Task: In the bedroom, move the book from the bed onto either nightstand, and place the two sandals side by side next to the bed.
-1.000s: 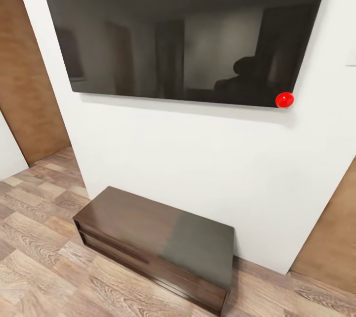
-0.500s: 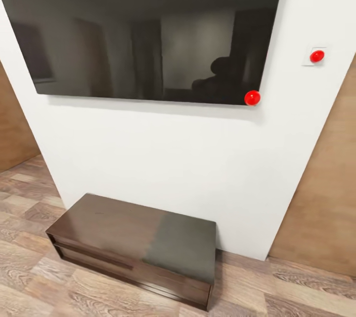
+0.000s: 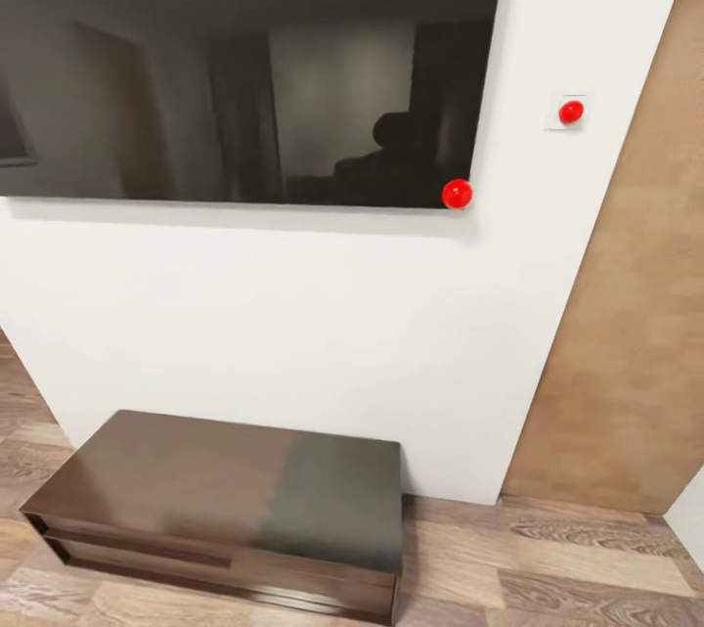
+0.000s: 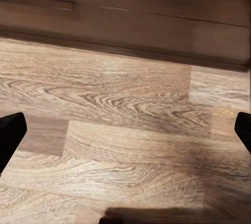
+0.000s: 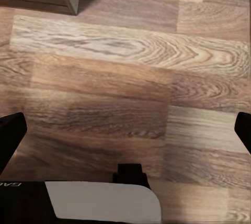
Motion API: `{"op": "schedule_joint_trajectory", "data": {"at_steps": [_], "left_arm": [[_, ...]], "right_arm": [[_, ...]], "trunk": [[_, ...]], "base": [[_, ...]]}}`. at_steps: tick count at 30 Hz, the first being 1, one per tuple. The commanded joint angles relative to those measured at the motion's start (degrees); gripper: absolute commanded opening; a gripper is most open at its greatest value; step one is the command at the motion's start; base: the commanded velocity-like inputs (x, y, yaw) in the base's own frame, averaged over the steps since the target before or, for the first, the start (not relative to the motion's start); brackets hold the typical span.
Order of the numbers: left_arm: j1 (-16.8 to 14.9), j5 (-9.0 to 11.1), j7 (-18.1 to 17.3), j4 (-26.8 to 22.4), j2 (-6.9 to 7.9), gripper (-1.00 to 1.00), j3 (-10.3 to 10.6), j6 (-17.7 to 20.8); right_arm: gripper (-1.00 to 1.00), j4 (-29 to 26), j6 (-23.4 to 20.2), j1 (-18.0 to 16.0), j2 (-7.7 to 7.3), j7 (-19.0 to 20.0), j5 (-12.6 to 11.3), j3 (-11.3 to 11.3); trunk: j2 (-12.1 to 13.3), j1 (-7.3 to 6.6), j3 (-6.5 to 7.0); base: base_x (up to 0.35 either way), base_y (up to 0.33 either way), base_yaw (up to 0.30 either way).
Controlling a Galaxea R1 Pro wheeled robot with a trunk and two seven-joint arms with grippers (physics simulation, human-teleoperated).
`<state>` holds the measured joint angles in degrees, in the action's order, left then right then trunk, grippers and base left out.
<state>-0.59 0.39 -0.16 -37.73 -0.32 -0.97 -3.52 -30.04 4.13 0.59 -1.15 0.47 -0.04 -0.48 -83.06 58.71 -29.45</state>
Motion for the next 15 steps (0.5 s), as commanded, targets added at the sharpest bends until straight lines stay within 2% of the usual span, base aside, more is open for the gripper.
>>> {"op": "schedule_joint_trajectory", "data": {"at_steps": [1, 15], "left_arm": [[0.0, 0.0, 0.0, 0.0, -0.03, 1.00, -0.1, -0.2], [0.0, 0.0, 0.0, 0.0, -0.03, 1.00, -0.1, -0.2]], "right_arm": [[1.00, 0.0, 0.1, 0.0, 0.00, 0.1, 0.0, 0.0], [1.00, 0.3, 0.1, 0.0, 0.00, 0.0, 0.0, -0.1]], "trunk": [[0.0, 0.01, -0.04], [0.0, 0.01, -0.04]], "base": [[0.109, 0.068, -0.256], [0.019, 0.012, -0.256]]}}
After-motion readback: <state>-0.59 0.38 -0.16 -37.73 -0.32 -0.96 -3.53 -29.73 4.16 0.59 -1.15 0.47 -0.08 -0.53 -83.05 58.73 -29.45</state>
